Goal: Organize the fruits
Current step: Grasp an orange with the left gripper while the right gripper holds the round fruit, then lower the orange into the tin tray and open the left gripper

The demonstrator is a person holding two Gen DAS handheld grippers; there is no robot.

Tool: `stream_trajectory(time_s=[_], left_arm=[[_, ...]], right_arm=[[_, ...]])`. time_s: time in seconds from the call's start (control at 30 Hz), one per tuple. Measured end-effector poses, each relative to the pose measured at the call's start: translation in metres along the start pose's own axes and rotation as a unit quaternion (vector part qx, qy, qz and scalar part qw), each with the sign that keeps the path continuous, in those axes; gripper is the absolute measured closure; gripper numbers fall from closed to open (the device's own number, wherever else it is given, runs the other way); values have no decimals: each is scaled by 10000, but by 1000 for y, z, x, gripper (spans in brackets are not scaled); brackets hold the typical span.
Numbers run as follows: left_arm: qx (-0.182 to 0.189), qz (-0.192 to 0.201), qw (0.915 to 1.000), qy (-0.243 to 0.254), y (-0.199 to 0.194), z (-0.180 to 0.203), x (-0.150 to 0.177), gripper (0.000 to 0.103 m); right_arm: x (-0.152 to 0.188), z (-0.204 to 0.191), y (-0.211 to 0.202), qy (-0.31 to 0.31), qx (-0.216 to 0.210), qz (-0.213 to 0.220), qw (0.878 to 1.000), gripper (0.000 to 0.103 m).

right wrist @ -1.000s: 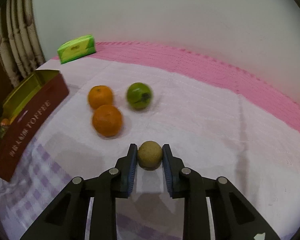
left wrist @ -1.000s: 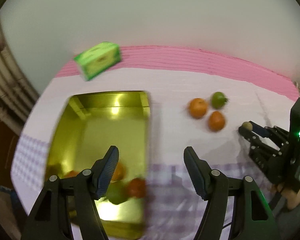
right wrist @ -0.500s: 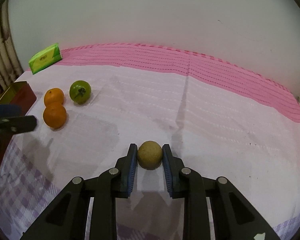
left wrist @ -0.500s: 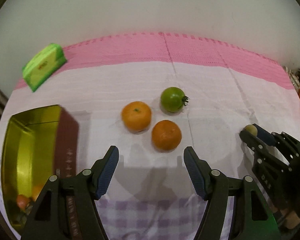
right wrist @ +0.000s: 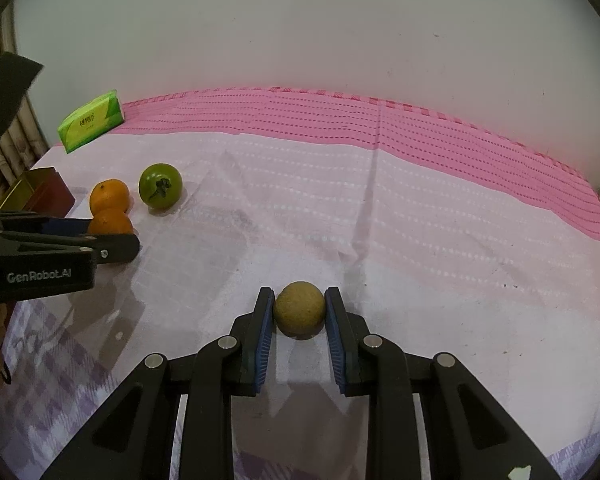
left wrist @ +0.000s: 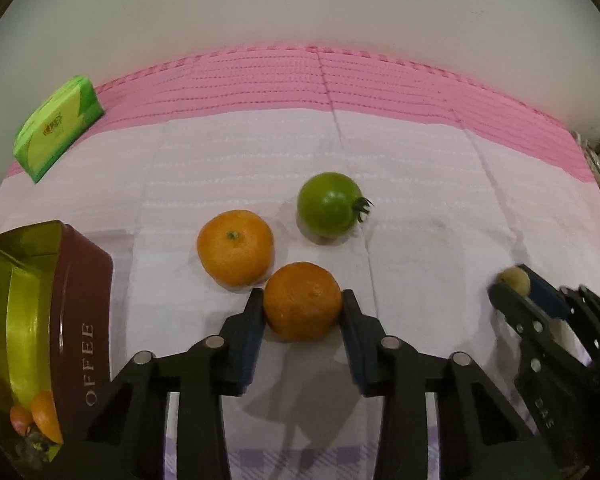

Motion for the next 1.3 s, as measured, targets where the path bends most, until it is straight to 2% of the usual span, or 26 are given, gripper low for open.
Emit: stream_trajectory(time_s=[0.23,0.53,0.77,0.97,1.17,1.3], left_arm=[[-27,-24,10000,41,-13,-8,19,66],[-59,114,9998,-140,-55,-34,34,66],[-331,336,9980,-419,-96,-89,43,65],[-689,329,9946,-699,-121,-149,57,65],[-818,307,9893,-1169,-139,-201,72,65],[-852,223,9875,-1310,-143,-216,87,65]], right_arm=[[0,-1,0,-29,31,0,10000,79],[-1,-2,1,-74,74,-4,9999,79],[-1,-3,1,-96,100,-4,9999,79],[-1,-2,1,-107,112,-4,9999,79],[-1,-3,1,-109,114,-4,9999,79],[-1,-2,1,-122,127,-3,9998,79]])
Point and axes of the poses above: each gripper's, at about its wrist camera, not at the fingertips, and y roughly the way its jaws point, z to its right, x to its underside, the point moved 8 cm from there along y, roughly the way its jaws point, and after that the axes turned 2 degrees about x, right-handed, at the moved point
